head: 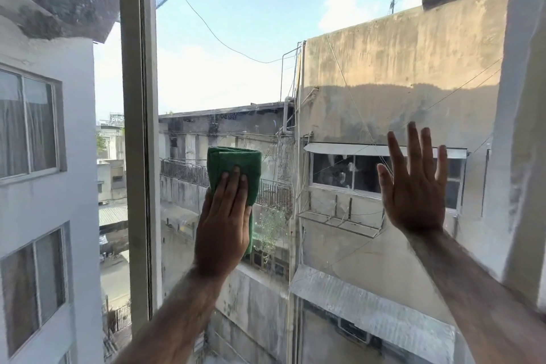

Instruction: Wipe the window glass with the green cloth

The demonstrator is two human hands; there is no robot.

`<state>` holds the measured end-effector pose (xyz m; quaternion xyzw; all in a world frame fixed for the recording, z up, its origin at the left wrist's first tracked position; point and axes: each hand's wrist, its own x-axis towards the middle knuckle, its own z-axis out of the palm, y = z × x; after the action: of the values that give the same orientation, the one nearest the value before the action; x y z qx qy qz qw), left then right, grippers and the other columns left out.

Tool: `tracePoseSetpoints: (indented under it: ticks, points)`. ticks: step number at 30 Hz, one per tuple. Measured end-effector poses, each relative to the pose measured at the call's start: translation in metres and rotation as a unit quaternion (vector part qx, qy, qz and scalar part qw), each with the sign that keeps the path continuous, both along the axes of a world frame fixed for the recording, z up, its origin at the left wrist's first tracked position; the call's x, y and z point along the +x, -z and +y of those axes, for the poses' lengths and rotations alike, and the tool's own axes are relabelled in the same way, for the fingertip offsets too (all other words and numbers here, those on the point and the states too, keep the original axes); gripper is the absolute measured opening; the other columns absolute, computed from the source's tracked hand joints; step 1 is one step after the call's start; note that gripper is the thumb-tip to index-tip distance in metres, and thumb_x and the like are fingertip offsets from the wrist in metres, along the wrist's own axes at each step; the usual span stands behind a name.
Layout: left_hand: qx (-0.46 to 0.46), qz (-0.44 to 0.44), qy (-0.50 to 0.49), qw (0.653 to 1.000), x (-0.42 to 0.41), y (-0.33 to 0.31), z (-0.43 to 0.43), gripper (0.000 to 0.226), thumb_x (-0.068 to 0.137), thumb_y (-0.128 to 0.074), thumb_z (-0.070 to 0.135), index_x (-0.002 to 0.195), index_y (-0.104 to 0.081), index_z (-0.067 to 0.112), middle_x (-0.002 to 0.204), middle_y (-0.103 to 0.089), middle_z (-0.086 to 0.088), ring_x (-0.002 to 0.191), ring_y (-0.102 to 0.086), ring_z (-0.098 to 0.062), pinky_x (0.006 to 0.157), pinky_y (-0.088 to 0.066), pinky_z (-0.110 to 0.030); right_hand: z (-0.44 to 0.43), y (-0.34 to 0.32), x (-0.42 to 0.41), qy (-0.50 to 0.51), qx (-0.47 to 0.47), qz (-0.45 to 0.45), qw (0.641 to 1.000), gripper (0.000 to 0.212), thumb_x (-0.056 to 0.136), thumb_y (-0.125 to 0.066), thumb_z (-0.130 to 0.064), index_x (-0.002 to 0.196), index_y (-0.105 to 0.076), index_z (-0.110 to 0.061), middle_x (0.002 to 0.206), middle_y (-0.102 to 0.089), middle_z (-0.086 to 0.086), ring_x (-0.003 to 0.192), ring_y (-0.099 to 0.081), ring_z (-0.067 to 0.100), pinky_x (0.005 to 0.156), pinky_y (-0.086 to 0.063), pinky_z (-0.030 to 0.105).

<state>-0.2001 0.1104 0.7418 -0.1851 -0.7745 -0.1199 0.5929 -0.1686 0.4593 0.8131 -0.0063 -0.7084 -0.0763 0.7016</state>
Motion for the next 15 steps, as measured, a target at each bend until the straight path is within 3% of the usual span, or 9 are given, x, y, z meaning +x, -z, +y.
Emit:
tracePoseSetpoints:
  ticks: [9, 11, 15]
  points:
    - [0.050, 0.040, -0.006, 0.998, -0.007, -0.152, 0.020, 0.054, 0.103, -0.053, 0.012, 0.155, -0.040, 0.006, 0.165, -0.039, -0.012, 0.155, -0.034, -0.028, 0.128, -0.033, -0.045, 0.001, 0.000, 0.000, -0.005, 0.003, 0.003, 1.000, 0.062, 0.116, -0.036, -0.044, 0.173, -0.021, -0.022, 0.182, -0.016, 0.015, 0.169, -0.016, 0.036, 0.137, -0.009, 0.058]
    - [0.059, 0.050, -0.010, 0.997, -0.010, -0.141, 0.022, 0.052, 0.104, -0.052, 0.012, 0.154, -0.041, 0.005, 0.164, -0.040, -0.012, 0.154, -0.036, -0.028, 0.127, -0.035, -0.045, 0.001, 0.001, -0.001, 0.001, 0.001, 0.002, 1.000, 0.062, 0.116, -0.036, -0.044, 0.173, -0.020, -0.022, 0.182, -0.015, 0.014, 0.169, -0.015, 0.035, 0.138, -0.008, 0.057]
    - [0.059, 0.024, -0.018, 0.998, -0.010, -0.048, 0.010, 0.058, 0.103, -0.058, 0.010, 0.157, -0.037, 0.005, 0.165, -0.036, -0.016, 0.155, -0.032, -0.029, 0.122, -0.040, -0.050, 0.001, 0.000, -0.002, -0.003, 0.003, 0.010, 1.000, 0.062, 0.116, -0.037, -0.044, 0.172, -0.022, -0.022, 0.182, -0.016, 0.015, 0.169, -0.016, 0.035, 0.138, -0.007, 0.056]
